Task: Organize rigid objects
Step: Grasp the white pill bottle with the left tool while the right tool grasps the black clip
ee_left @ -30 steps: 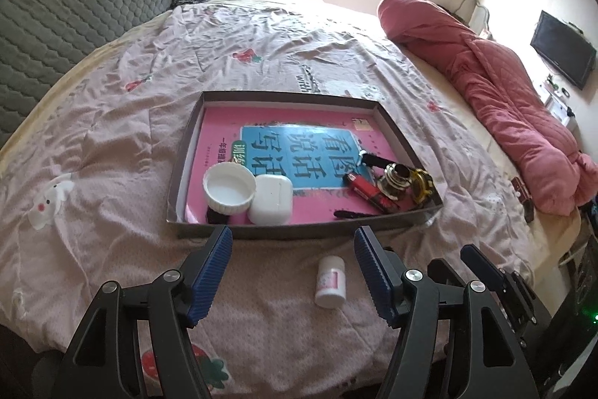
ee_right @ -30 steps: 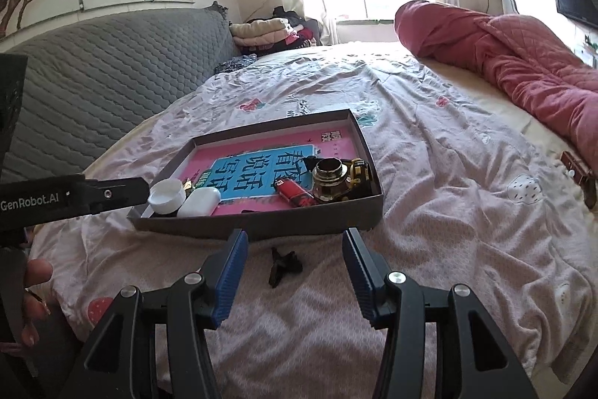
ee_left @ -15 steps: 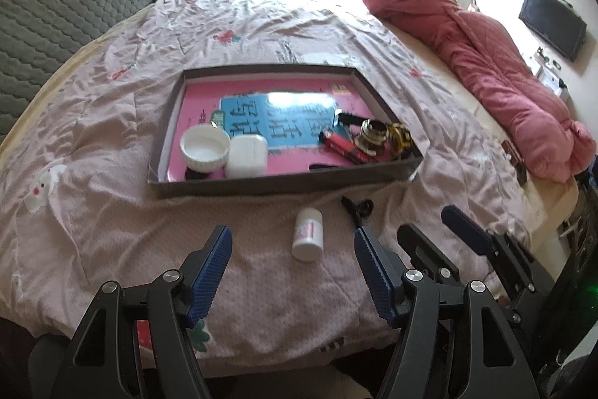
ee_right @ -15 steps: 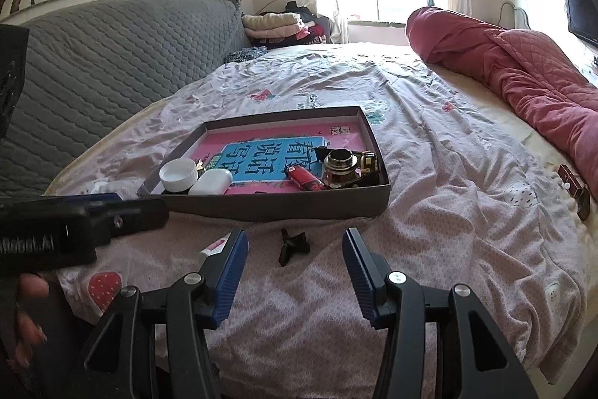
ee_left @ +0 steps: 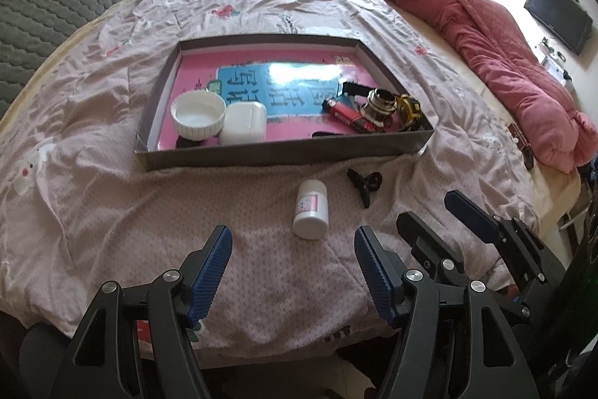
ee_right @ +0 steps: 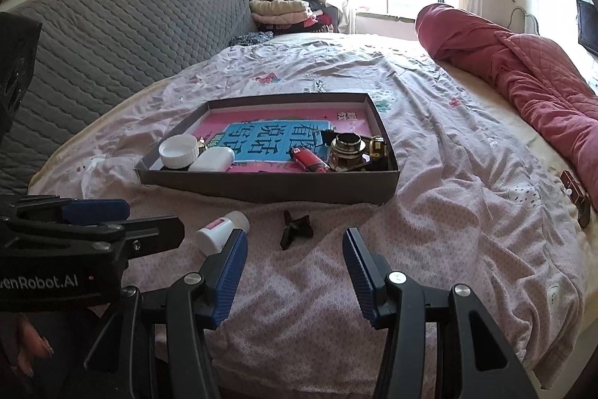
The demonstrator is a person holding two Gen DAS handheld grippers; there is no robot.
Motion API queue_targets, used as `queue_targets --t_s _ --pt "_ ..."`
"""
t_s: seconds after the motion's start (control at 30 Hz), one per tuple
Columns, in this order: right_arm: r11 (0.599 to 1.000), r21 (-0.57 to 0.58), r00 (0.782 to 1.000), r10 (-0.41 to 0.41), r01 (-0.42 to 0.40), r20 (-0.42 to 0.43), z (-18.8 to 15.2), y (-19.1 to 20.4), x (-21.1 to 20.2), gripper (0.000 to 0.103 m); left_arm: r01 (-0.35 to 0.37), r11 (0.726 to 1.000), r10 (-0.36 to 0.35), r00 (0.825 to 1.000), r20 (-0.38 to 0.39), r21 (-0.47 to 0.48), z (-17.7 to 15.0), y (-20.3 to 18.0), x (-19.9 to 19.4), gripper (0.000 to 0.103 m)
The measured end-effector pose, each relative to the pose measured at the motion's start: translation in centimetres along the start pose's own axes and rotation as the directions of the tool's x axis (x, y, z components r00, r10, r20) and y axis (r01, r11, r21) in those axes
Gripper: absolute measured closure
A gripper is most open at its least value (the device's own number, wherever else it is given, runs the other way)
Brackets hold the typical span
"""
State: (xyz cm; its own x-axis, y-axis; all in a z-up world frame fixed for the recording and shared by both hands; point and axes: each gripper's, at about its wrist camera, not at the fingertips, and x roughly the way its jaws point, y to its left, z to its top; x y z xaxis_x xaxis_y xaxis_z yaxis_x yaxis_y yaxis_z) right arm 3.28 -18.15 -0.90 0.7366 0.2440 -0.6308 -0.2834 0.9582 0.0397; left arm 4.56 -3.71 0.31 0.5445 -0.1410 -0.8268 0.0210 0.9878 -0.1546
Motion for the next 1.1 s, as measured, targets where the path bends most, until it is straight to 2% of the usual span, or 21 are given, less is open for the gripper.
queue_targets --t_s 0.23,0.63,0.83,1.1 --pt "1.000 -0.005 0.999 -0.015 0.014 -0.030 -0.3 -0.1 0.7 0.051 0.003 1.000 -0.004 1.000 -0.025 -0.004 -0.3 0.1 1.0 0.033" --pt "0.992 -0.119 0.997 -0.043 0.036 -0.061 -0.6 1.4 2.6 0.051 0.006 1.000 -0.007 0.998 -0.067 -0.016 1.1 0.0 4.0 0.033" --pt "0.992 -0.116 0.996 -0.055 0.046 -0.072 -0.5 1.1 4.0 0.051 -0.027 1.000 0.026 0.994 -0.106 -0.012 1.8 0.3 5.8 0.033" --pt "0.992 -0.110 0.995 -0.068 0.059 -0.074 0.0 0.6 5.7 0.051 -0.022 0.999 0.017 0.990 -0.138 -0.030 2.5 1.4 7.5 0.033"
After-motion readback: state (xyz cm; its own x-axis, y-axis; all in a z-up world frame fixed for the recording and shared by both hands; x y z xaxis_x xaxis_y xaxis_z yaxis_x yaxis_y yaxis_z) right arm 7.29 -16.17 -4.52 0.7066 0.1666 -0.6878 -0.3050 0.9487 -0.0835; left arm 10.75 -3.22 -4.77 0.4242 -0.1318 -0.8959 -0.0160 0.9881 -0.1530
